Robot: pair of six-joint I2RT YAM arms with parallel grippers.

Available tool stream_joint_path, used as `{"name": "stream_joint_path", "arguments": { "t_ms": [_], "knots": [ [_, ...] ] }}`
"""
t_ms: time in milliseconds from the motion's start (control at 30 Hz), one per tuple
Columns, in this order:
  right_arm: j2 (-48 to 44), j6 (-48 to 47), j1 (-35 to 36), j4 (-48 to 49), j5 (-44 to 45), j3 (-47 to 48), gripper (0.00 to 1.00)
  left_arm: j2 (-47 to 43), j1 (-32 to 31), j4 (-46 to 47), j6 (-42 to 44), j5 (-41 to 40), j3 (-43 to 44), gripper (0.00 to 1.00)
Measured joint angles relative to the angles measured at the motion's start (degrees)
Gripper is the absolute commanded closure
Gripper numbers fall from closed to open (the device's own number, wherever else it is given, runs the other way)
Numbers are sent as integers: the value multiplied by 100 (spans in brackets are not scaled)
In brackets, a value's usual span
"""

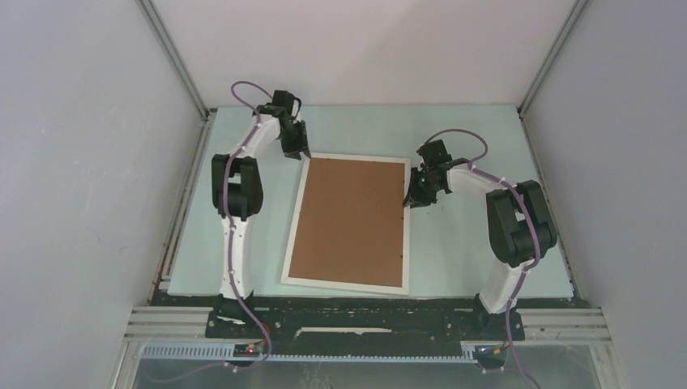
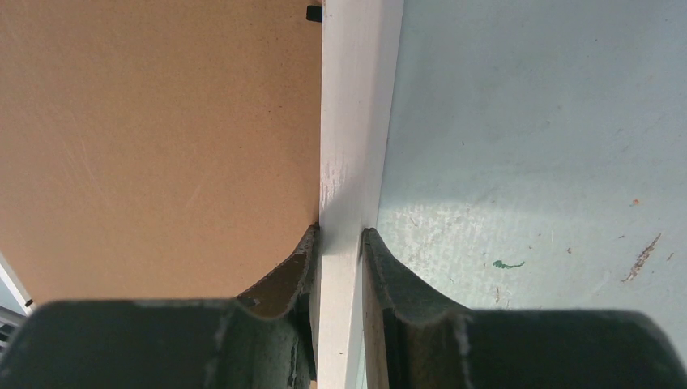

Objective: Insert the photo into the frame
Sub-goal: Install the photo frame at the center of the board.

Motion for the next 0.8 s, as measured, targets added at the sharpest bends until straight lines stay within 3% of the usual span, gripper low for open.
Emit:
{"name": "stream_joint_path", "arguments": {
  "t_ms": [333, 633, 800],
  "knots": [
    [2, 2, 4, 0, -13, -13, 74, -66, -120, 179, 37, -197, -339, 66],
    [2, 0, 39, 39, -66, -15, 74, -396, 0, 492, 35, -50, -929, 48],
    [2, 0, 39, 39, -63, -15, 74, -570, 92, 710, 22, 146, -1180, 48]
  ]
}}
